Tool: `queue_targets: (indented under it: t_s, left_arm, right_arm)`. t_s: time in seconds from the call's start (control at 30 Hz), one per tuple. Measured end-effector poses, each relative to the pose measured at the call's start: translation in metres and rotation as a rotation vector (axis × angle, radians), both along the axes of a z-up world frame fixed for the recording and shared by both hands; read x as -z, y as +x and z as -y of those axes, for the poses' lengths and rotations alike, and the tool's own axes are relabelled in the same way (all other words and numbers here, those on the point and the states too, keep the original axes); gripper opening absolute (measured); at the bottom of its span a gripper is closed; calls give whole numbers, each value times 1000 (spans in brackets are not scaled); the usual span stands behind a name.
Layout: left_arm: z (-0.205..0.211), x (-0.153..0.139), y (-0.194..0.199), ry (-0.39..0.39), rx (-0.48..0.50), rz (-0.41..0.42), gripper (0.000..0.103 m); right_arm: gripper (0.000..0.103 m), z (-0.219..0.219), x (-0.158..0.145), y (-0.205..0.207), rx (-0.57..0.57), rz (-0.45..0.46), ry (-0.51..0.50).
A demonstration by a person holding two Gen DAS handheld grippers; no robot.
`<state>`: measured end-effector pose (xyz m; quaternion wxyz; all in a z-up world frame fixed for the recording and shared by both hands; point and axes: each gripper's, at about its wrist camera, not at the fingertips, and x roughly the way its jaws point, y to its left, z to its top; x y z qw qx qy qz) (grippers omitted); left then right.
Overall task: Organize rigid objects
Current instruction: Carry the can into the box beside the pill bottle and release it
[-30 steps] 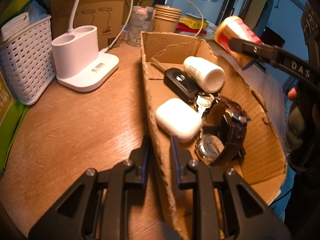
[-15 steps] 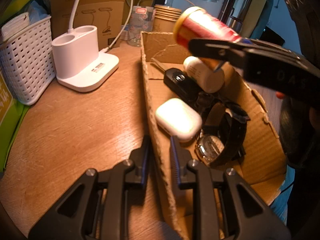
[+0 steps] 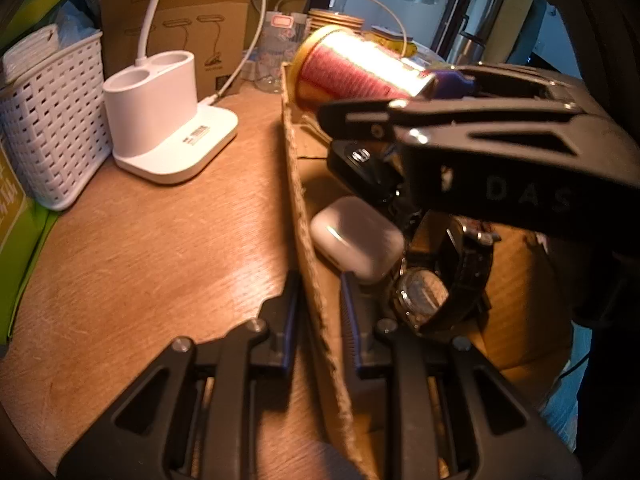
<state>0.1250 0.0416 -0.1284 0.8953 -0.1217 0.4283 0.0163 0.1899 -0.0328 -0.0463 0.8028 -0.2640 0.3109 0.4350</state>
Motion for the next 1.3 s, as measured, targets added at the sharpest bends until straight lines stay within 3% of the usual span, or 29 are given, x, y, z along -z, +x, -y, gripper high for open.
queue_targets:
  t_s: [0.33, 0.7, 0.9, 1.0, 1.3]
  left_arm:
    - [2, 1, -1, 6, -1, 0, 22]
    - [0, -1, -1, 9, -1, 1, 22]
    - [0, -1, -1, 7, -1, 1, 22]
    - [0, -1, -1, 8, 0, 1, 23]
    - [-1, -2, -1, 4, 0, 1, 23]
  right_arm:
    - [57, -11, 19, 9, -3, -53, -104]
    - [59, -16, 25, 14, 3, -86, -146]
    - [60, -12, 24, 18, 0, -131, -113]
    - [67, -9, 21, 19, 2, -153, -80]
    - [67, 3, 12, 18, 25, -143, 5]
